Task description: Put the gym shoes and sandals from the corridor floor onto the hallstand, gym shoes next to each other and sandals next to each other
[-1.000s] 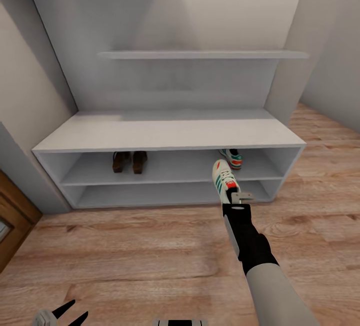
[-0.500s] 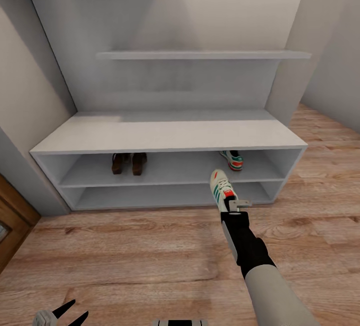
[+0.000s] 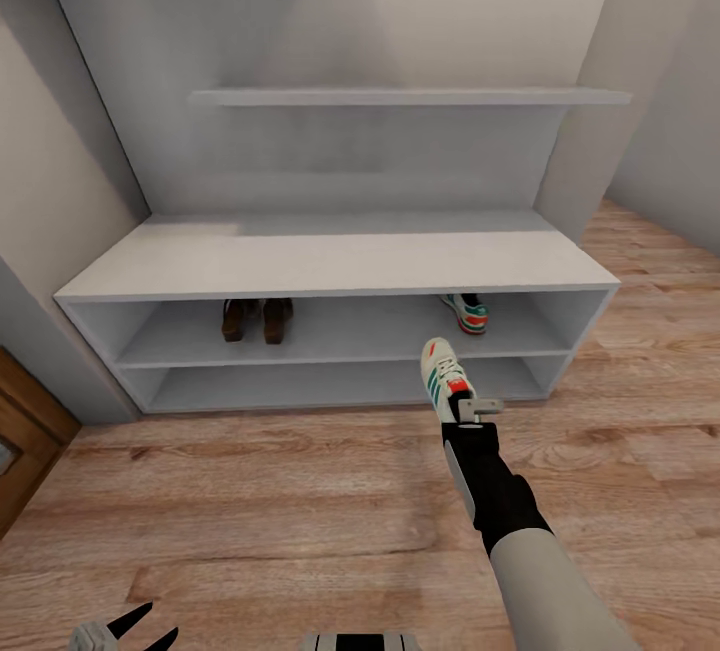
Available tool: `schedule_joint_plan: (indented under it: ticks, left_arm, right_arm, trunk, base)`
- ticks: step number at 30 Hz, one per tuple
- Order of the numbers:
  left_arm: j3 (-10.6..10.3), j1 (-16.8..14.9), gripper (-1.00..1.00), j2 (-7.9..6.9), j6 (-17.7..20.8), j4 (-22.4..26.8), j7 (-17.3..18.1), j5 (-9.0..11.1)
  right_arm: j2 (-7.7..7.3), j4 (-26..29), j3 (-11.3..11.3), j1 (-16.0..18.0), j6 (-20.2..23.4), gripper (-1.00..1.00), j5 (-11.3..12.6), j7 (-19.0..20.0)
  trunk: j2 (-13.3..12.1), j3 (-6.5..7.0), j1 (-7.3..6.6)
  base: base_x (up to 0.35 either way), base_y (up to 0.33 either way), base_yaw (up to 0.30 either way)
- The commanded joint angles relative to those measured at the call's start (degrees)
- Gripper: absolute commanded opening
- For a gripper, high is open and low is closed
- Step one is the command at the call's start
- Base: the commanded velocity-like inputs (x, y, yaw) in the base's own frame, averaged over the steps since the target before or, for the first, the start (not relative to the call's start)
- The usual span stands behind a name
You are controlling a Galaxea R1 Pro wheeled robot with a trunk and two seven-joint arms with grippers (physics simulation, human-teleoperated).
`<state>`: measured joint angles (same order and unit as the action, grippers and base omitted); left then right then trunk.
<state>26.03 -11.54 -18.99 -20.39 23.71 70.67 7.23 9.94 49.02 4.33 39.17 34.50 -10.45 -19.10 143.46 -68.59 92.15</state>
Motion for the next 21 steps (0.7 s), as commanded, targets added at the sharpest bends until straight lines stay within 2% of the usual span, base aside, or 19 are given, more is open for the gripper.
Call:
schedule_joint_plan:
  ticks: [1,10,21]
  left_arm:
    - [0.1,0.0,1.0,0.0,-0.3,-0.1,0.2,-0.1]
    - [0.2,0.0,1.0,0.07,-0.3,-0.1,0.1,-0.2]
    - [0.2,0.0,1.0,0.09,-0.3,-0.2,0.1,-0.2]
  right_arm:
    - [0.06,0.1,0.2,0.0,0.4,-1.0,-0.6,0.2]
    - [0.06,0.2,0.2,0.0,0.4,-1.0,-0.6,0.2]
    - [0.06,0.2,0.2,0.0,0.5,-1.0,-0.6,0.2]
  trunk:
    - [0.0,-0.05,-0.01]
    - [0.0,-0.07,-0.01]
    - [0.0,-0.08,-0.01]
  base:
    - [0.0,0.0,0.0]
    - [0.019,0.0,0.0]
    - [0.221,0.0,0.0]
